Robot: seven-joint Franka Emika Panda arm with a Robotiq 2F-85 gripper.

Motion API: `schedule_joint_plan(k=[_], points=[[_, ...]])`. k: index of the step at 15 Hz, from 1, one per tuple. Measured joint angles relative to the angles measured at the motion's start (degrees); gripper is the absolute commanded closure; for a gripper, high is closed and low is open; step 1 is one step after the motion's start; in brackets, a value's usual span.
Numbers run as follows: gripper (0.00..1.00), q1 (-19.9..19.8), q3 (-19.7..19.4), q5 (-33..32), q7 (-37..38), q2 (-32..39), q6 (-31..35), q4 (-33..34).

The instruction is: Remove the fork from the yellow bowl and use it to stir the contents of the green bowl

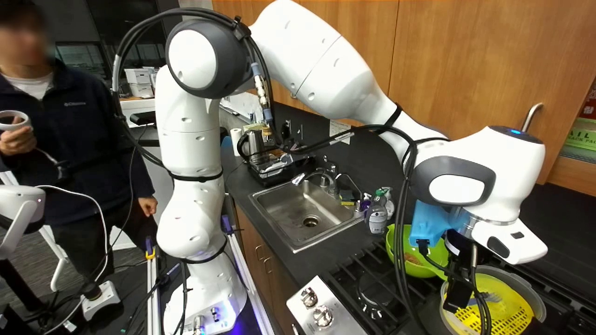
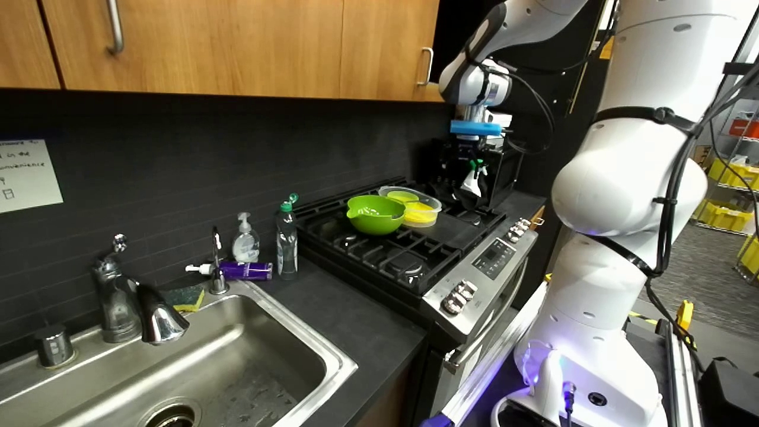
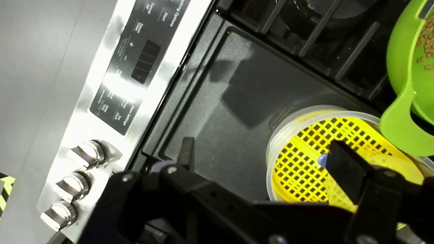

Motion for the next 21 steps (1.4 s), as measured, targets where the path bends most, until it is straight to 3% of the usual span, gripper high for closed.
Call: schedule_joint_plan(k=[5,10,14,17,21], points=[[0.0,2.97,2.76,-1.48,-2.73,0.63,-2.96,0.6],[0.0,8.77,6.37,-9.56,-2.54,3.76,-9.9,4.45],[0.0,9.2,5.75,-17.94,-2.54,7.36,-9.65,4.47],[0.0,7.36,5.02,-17.83,-3.77,10.74,-5.14,4.33],[0.0,4.61,4.13,-18.76,-9.39,14.62,10.11,2.62]])
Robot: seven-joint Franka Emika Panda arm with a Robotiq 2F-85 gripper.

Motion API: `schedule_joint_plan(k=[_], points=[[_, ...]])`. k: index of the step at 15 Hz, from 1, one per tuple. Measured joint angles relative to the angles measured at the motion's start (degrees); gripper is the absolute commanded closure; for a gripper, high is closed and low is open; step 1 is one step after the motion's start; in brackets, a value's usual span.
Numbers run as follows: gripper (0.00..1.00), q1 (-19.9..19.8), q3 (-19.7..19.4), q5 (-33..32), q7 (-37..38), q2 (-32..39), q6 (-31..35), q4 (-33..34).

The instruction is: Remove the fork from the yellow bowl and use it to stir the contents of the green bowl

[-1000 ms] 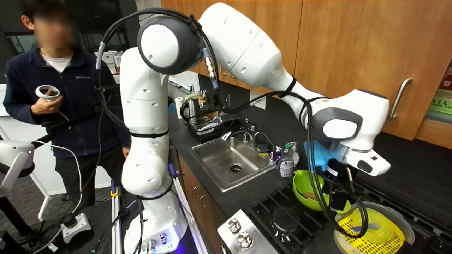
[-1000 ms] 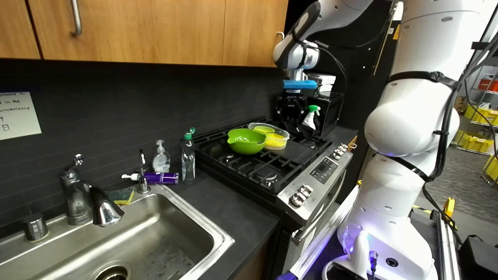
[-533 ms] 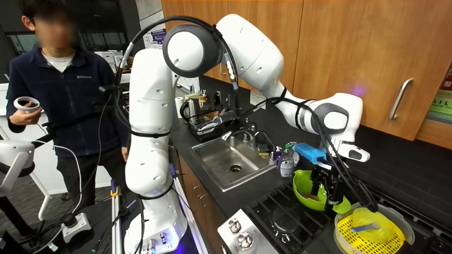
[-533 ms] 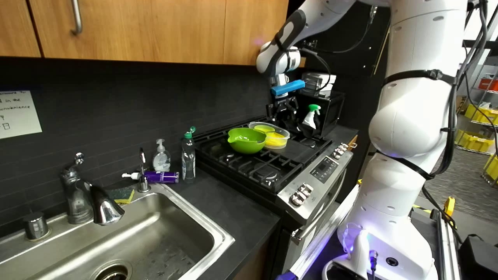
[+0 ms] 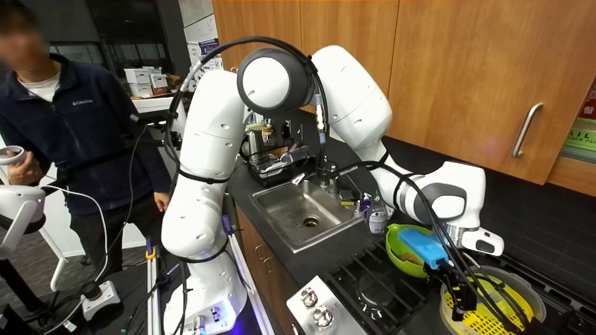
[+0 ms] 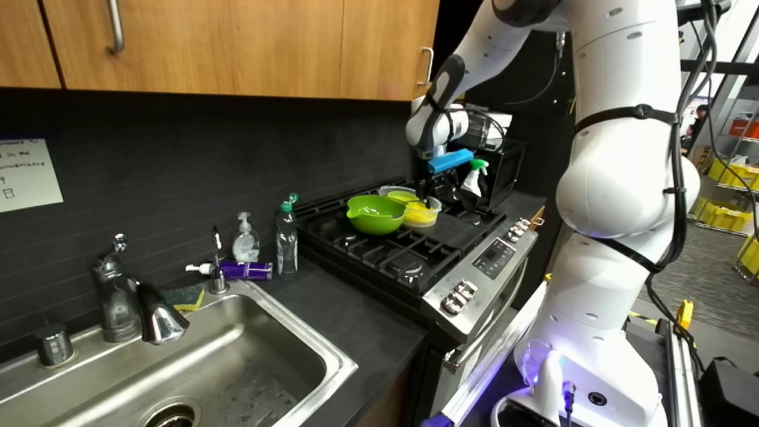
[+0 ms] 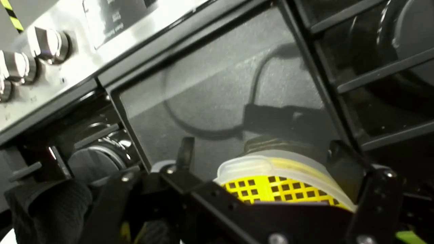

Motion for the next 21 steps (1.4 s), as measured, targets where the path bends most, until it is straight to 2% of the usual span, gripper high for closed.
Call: schedule_joint_plan(k=[4,7,11,16,18,21], points=[[0.0,-2.3,-2.21,-1.39,-6.62,4.3,15.42,-0.26],[0.0,-4.63,-2.91,-1.38,-12.32,6.02,21.24,0.91],[0.0,-6.98,-2.9,-1.38,-18.81,7.53,25.17,3.28],[0.0,-7.62,-2.21,-1.35,-24.56,7.66,28.44,5.58],[0.0,-8.61,-0.31,-0.81,-27.17,7.66,29.04,6.38],[0.0,-12.17,5.48,2.21,-33.15,7.67,28.48,7.3]])
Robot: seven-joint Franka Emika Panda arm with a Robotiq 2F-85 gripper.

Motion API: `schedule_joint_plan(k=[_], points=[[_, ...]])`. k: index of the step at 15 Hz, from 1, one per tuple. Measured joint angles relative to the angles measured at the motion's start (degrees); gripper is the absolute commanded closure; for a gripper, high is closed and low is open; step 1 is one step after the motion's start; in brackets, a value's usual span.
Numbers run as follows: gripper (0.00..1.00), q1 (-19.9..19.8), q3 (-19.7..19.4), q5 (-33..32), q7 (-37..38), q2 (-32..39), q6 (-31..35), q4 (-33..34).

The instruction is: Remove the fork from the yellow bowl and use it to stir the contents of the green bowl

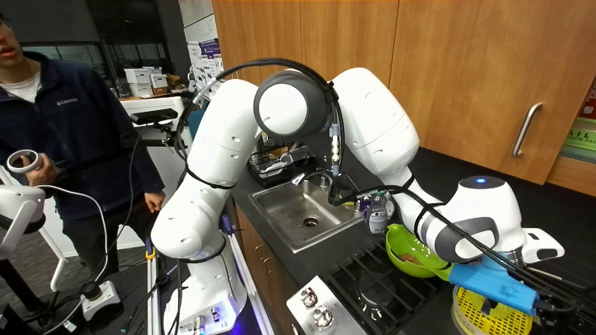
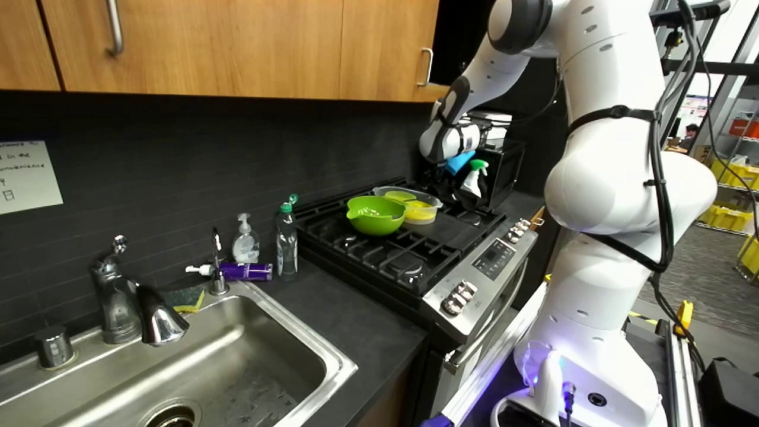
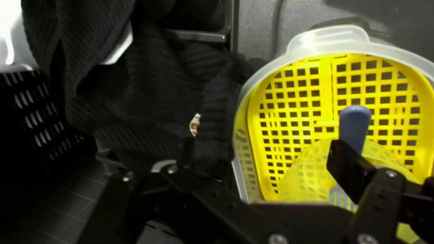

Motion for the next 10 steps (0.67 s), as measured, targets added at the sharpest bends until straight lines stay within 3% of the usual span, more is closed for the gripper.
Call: schedule_joint_plan(k=[3,10], points=[[0.0,-2.57,4.13,2.63,-4.9,0.0,-2.5,0.62],[0.0,-3.64,6.39,5.28,-11.45,0.0,-8.85,2.16]])
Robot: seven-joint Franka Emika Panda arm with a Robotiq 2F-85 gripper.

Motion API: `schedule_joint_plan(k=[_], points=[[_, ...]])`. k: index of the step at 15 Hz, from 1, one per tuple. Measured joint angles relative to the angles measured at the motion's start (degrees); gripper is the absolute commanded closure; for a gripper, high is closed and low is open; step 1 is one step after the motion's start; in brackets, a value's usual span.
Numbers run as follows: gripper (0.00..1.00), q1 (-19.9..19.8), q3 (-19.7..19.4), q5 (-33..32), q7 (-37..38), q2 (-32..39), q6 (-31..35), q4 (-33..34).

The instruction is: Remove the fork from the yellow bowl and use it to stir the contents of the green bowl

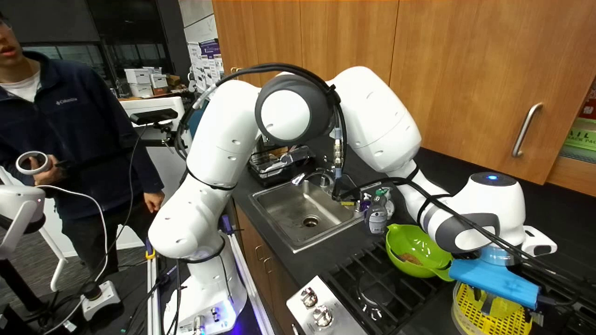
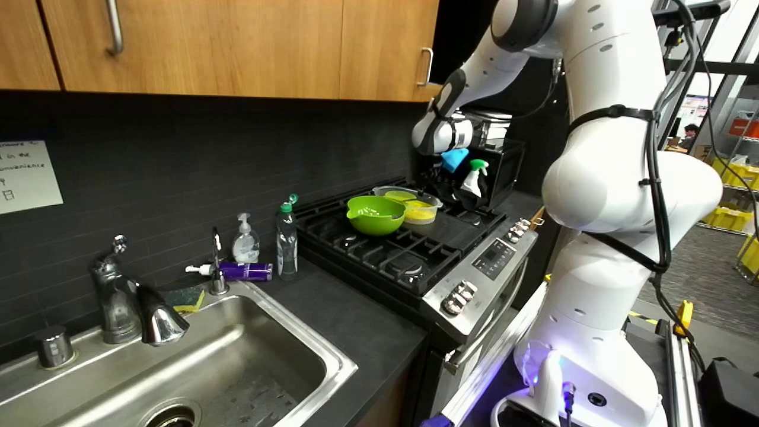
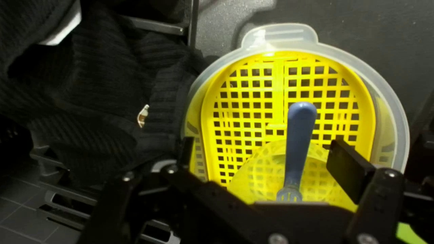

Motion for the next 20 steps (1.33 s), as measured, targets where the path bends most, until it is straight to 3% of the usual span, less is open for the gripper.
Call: schedule_joint_plan(k=[13,20], points=[[0.0,2.54,0.17,0.97,-5.63,0.27,-17.79,5.98],[0.0,2.8,-0.35,2.27,-6.42,2.32,-22.06,7.31]])
